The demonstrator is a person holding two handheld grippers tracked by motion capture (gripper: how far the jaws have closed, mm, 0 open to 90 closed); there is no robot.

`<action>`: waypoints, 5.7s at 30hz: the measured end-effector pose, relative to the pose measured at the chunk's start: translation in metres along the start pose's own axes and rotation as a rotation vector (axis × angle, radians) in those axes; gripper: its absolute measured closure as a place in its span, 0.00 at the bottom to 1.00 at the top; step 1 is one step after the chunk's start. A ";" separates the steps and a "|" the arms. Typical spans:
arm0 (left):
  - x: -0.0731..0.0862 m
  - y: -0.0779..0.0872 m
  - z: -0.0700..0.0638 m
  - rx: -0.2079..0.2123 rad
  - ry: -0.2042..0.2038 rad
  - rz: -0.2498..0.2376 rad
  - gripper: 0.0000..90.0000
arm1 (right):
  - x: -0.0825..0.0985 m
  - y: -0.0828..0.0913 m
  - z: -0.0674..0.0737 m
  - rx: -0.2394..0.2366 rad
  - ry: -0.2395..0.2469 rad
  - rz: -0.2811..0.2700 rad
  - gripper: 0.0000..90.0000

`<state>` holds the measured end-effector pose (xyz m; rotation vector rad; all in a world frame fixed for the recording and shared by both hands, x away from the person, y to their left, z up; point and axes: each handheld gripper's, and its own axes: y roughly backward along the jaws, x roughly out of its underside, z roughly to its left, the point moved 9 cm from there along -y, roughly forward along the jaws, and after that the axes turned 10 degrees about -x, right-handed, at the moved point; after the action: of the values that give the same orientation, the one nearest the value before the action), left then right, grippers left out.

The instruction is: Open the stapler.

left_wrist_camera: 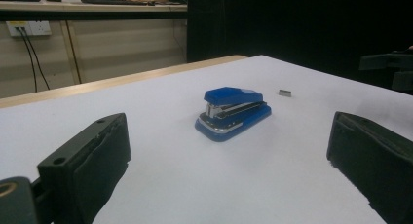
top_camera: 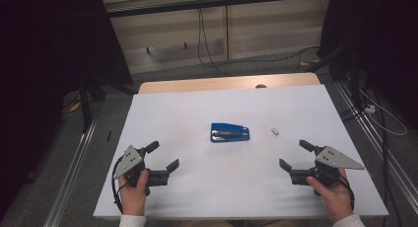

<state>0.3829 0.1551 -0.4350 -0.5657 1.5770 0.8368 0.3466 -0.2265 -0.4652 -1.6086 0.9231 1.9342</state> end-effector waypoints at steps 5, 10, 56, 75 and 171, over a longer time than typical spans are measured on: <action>-0.002 -0.010 -0.005 0.007 0.004 0.010 0.02 | 0.001 -0.002 -0.005 0.014 -0.006 0.016 0.05; -0.004 -0.015 -0.008 0.018 0.010 0.010 0.02 | 0.001 -0.007 -0.008 0.019 -0.006 0.027 0.05; -0.011 -0.069 -0.036 0.096 -0.011 0.038 0.03 | -0.019 -0.075 0.003 -0.048 0.024 0.086 0.05; -0.004 -0.097 -0.032 0.076 0.003 0.089 0.03 | -0.035 -0.111 0.010 -0.072 0.045 0.126 0.05; 0.044 -0.155 -0.021 0.037 0.032 0.380 1.00 | -0.028 -0.215 0.010 -0.187 0.065 0.294 0.33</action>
<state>0.4789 0.0466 -0.5087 -0.2544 1.7543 1.0817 0.4992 -0.0726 -0.4805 -1.7293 1.0839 2.2353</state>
